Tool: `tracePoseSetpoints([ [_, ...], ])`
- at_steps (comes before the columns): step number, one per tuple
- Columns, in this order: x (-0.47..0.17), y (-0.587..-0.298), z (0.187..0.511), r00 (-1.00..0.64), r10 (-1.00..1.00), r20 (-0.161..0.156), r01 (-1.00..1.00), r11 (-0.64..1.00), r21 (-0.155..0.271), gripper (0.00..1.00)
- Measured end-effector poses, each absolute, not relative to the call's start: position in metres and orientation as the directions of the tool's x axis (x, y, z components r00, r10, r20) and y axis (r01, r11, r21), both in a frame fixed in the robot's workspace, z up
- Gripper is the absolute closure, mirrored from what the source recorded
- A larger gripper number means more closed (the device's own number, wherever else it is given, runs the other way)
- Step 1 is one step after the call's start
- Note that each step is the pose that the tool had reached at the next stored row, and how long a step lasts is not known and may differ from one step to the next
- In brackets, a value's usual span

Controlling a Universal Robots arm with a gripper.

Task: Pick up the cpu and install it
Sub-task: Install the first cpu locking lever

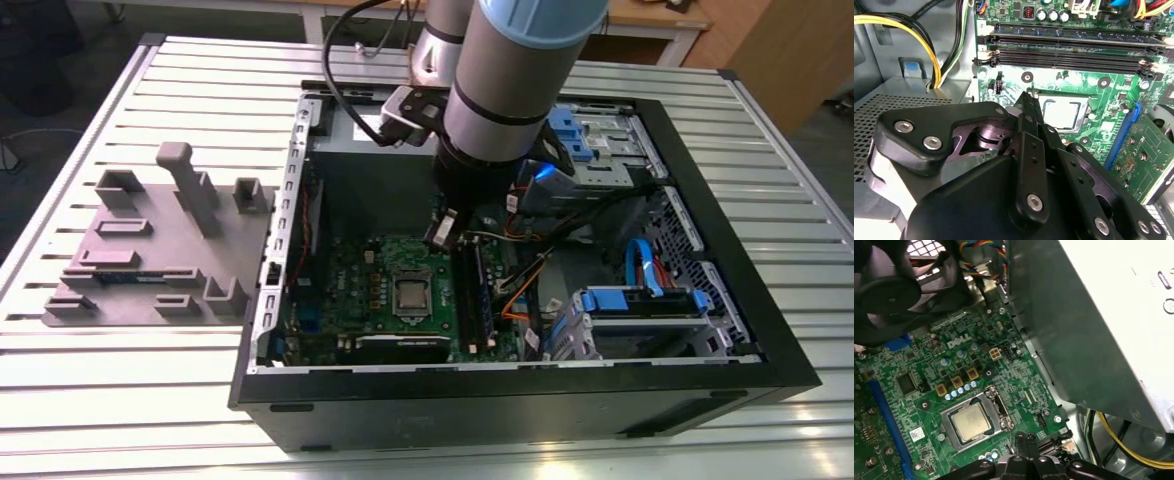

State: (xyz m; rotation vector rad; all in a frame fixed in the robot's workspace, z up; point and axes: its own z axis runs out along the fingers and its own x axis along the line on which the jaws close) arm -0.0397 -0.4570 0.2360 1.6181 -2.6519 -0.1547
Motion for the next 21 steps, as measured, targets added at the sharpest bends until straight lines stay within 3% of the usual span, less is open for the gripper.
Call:
tracePoseSetpoints([
  [21, -0.0409, -0.4619, 0.2358, -0.408, -0.913, -0.027, -0.909, 0.403, 0.102, 0.9],
])
